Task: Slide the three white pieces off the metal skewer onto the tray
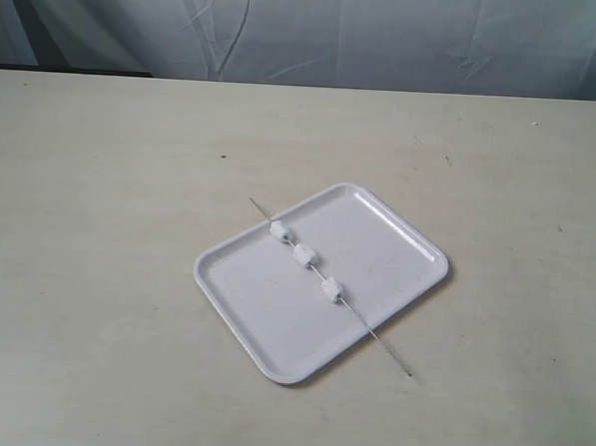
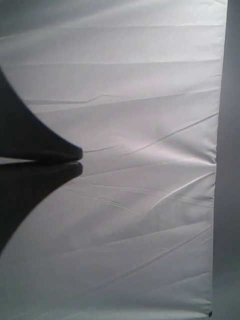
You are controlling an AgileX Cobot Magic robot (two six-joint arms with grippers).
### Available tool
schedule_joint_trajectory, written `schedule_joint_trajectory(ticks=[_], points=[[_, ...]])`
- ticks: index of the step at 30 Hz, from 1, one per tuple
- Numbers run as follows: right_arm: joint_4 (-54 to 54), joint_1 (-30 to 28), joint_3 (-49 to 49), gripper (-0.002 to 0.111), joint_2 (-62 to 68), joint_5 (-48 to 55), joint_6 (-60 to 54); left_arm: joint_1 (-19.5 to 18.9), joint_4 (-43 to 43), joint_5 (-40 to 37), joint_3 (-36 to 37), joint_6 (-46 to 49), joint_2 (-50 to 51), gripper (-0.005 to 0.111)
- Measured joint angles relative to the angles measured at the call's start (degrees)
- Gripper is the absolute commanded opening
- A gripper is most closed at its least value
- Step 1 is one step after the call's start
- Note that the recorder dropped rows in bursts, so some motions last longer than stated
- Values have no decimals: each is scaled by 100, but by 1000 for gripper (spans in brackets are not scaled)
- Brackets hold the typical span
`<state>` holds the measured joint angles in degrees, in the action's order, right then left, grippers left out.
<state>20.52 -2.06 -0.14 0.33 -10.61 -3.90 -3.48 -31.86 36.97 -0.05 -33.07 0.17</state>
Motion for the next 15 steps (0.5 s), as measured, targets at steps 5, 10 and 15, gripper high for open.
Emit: schedule_joint_trajectory(ticks=[5, 10, 15], points=[[341, 0, 0, -1, 0, 0, 28, 0, 38, -23, 0, -93, 0, 0], [673, 0, 0, -1, 0, 196, 257, 0, 49, 266, 0, -333, 0, 0], [703, 0, -254, -1, 0, 722, 283, 0, 182, 624, 0, -378, 0, 0]])
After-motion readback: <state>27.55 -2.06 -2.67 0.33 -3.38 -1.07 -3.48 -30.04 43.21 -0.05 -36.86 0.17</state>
